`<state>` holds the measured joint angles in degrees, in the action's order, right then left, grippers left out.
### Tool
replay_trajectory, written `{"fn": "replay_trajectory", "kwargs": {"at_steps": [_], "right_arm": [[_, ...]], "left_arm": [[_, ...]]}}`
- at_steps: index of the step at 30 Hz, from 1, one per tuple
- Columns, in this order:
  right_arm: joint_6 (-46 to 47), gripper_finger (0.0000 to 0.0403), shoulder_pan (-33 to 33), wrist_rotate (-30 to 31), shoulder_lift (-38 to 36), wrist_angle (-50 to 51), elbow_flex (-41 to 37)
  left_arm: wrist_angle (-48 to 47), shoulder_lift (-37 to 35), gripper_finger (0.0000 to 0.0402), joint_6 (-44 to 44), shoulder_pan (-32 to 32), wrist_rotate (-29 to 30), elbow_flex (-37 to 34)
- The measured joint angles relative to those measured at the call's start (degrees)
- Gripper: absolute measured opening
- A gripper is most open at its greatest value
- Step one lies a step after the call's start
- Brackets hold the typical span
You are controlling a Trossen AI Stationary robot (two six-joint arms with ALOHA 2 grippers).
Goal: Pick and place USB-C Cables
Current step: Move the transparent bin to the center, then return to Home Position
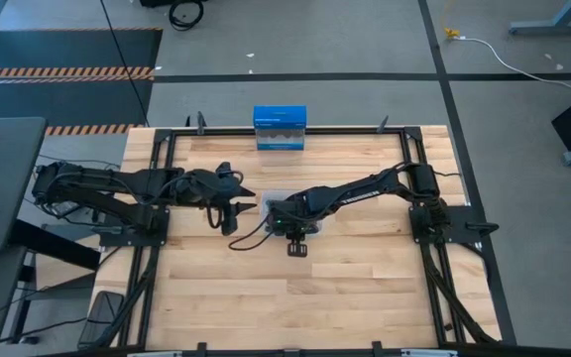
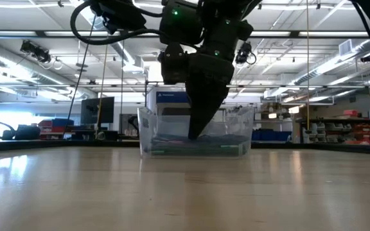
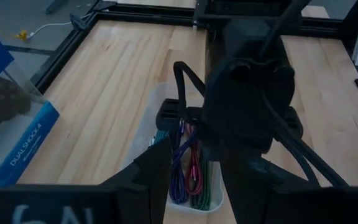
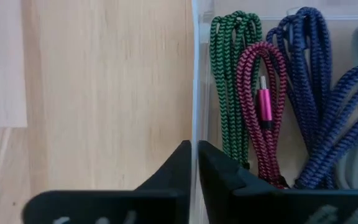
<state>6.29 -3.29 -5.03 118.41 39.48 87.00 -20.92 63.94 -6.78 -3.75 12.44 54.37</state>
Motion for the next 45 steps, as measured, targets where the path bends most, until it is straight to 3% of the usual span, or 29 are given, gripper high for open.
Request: {"fn": "replay_trajectory", "kwargs": {"at_steps": [10,21,30,33,36,41,45], "right_arm": [[-0.5,0.0106,-0.2,-0.2,-1.5,0.6,-0.1],[-3.7,0.0108,-1.6,1.0,-5.0,1.8,-0.1],[-3.5,0.0108,-2.7,3.5,-17.5,4.7,-1.8],[-1.4,0.0107,-2.7,6.6,-23.3,4.4,-5.3],[0.5,0.0107,-2.6,9.3,-29.6,1.1,-10.9],[3.1,0.0107,-2.2,10.0,-41.4,-10.8,-25.4],[4.3,0.0107,-0.9,10.1,-51.1,-19.2,-37.4]], "left_arm": [[0.1,0.0,0.0142,0.6,0.0,0.0,0.0],[0.8,0.0,0.0142,2.0,0.8,0.0,0.0],[5.4,0.0,0.0142,6.0,0.6,-2.6,0.0],[8.9,-0.6,0.0142,6.0,0.2,-2.5,-2.3],[18.5,-2.3,0.0142,6.2,-0.1,-2.5,-8.4],[37.2,-7.7,0.0142,7.5,0.0,-2.2,-20.7],[43.8,-12.4,0.0142,7.5,0.0,-2.4,-27.5]]}}
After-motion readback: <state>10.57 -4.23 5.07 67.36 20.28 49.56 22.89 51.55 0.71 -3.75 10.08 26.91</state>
